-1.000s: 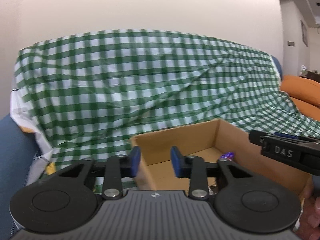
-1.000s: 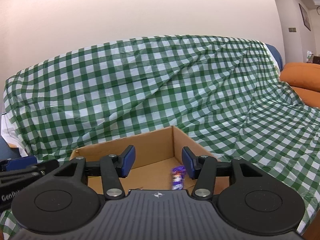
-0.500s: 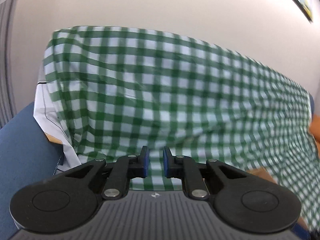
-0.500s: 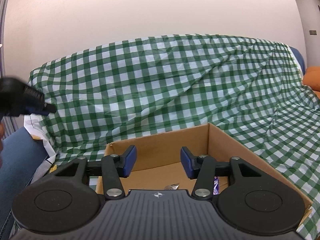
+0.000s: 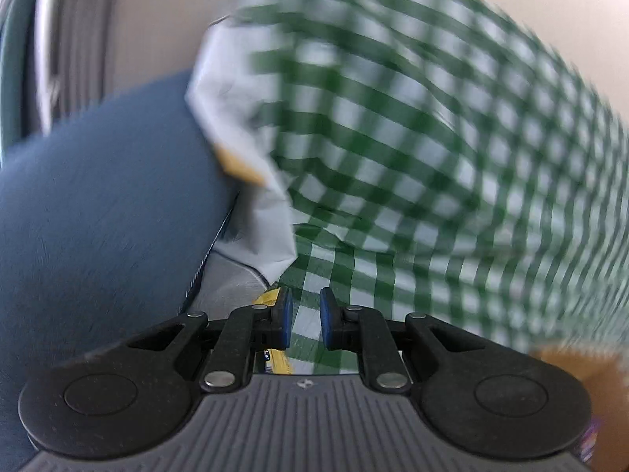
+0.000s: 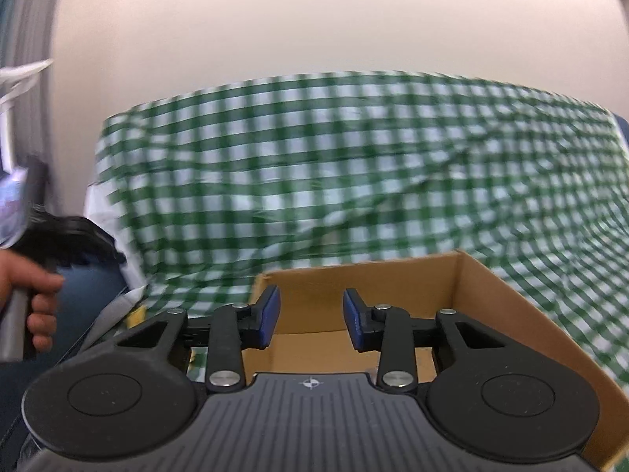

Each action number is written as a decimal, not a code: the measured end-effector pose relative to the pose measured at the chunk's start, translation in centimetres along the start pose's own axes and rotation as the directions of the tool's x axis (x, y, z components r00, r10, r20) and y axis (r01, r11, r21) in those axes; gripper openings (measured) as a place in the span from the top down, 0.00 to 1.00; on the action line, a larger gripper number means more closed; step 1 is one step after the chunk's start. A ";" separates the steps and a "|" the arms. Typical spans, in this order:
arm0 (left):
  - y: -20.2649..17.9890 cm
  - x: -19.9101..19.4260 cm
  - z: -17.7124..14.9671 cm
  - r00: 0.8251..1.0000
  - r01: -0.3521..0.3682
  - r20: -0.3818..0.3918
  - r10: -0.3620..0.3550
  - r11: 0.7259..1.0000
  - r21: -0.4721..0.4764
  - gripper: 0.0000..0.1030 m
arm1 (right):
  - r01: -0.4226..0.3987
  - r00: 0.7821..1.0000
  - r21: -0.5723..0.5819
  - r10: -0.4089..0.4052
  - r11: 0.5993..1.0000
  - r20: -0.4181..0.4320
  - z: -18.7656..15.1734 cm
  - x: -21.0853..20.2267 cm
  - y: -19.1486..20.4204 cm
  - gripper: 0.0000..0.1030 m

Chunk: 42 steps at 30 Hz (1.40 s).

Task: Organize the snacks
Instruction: 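Move both tools back to the remaining snacks beside the box, then grasp the yellow wafer bar with the left tool while the right tool grasps the cookie bag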

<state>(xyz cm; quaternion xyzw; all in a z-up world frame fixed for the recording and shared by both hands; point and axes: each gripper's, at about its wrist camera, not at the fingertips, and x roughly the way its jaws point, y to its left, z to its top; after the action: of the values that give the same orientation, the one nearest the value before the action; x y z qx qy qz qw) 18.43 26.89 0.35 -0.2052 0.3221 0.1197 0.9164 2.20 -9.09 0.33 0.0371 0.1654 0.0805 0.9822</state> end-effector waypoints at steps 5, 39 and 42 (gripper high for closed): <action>3.4 1.3 0.7 0.994 -0.025 -0.107 0.011 0.990 -0.138 0.85 | -0.172 0.979 -0.030 0.167 0.985 -0.117 2.1 1.7 3.7 0.57; 2.2 9.9 -3.7 0.954 -0.016 -0.298 0.011 1.000 -0.016 0.78 | -0.253 0.767 -0.091 0.142 0.963 -0.625 -4.7 21.8 16.6 0.33; 2.0 9.0 -3.6 0.958 -0.006 -0.288 0.002 1.000 -0.011 0.78 | -0.243 0.775 -0.081 0.144 0.967 -0.615 -4.3 20.3 15.9 0.33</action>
<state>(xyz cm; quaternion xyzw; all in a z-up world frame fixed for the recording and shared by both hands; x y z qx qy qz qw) 22.65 27.82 -8.54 -0.2250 0.4518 0.0921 0.8583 17.40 10.22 -8.59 -0.0503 0.4584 0.2015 0.8641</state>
